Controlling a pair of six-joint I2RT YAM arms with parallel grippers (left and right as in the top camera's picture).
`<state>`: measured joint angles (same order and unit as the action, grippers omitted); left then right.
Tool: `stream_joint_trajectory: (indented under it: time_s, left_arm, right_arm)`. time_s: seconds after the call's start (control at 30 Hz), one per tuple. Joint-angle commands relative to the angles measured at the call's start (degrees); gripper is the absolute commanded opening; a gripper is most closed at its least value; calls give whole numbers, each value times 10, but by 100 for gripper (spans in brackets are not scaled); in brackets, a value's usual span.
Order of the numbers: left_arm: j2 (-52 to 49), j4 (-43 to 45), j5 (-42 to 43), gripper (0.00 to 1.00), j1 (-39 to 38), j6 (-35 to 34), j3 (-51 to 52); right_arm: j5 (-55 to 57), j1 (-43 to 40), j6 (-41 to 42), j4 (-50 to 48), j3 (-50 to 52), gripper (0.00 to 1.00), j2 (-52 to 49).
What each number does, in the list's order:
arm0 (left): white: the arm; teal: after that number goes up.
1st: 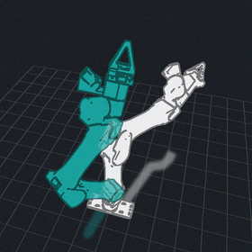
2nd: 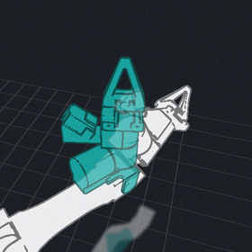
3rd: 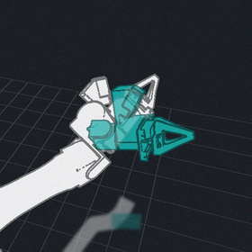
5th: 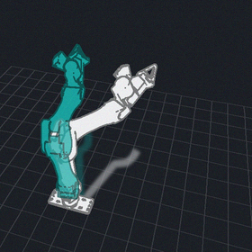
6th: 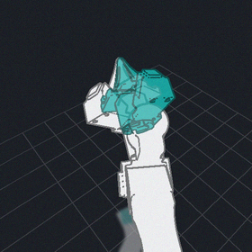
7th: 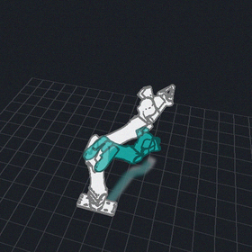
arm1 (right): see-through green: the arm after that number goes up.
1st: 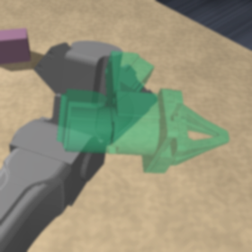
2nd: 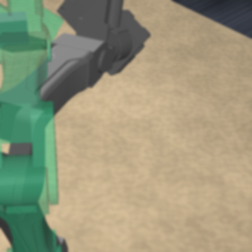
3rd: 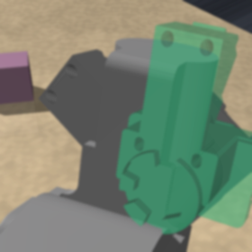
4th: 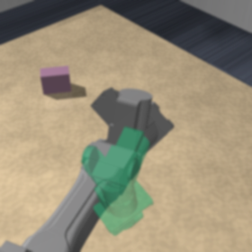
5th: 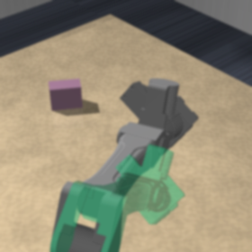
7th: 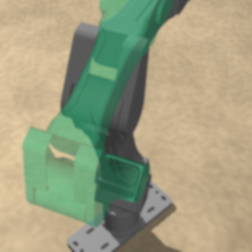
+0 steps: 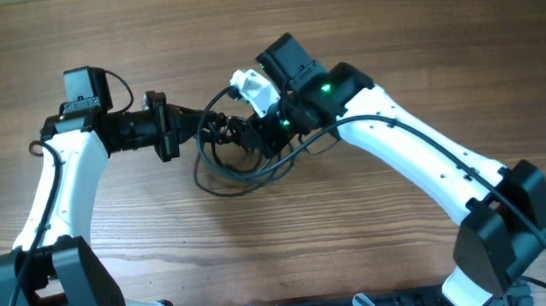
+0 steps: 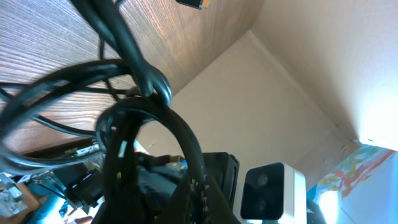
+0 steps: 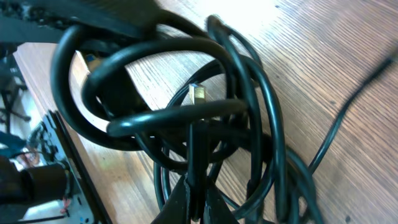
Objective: Untangle cables
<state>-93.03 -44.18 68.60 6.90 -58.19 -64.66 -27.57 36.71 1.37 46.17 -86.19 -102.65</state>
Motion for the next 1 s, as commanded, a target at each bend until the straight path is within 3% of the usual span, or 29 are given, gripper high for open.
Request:
stream_joint_trajectory:
  time_s: [0.0,0.2,0.43,0.47,0.5,0.57,0.83,0.97]
  left_arm:
    - [12,2,3,4,17,-6,-8]
    - [12,2,3,4,16,-5,-8]
    - [12,2,3,4,16,-5,-8]
    - [12,2,3,4,16,-5,-8]
    - [12,2,3,4,16,0,-8]
    - [12,2,3,4,16,8,-8]
    - [12,-18,3,4,16,9,-8]
    - [12,-22,4,4,16,7,-8]
  right_arm:
    - [7,-56,64,19,-15,4,61]
    - [1,-156,138,15,-14,4,82]
    - [-8,-159,120,31,-14,5,79]
    - [-21,-159,96,35,-15,27,79]
    - [-36,-159,76,35,-16,41,80]
    - [-60,-159,50,37,-28,50,80]
    - [-127,-87,-88,42,-58,47,83]
    - [-10,-22,-38,34,-56,37,78]
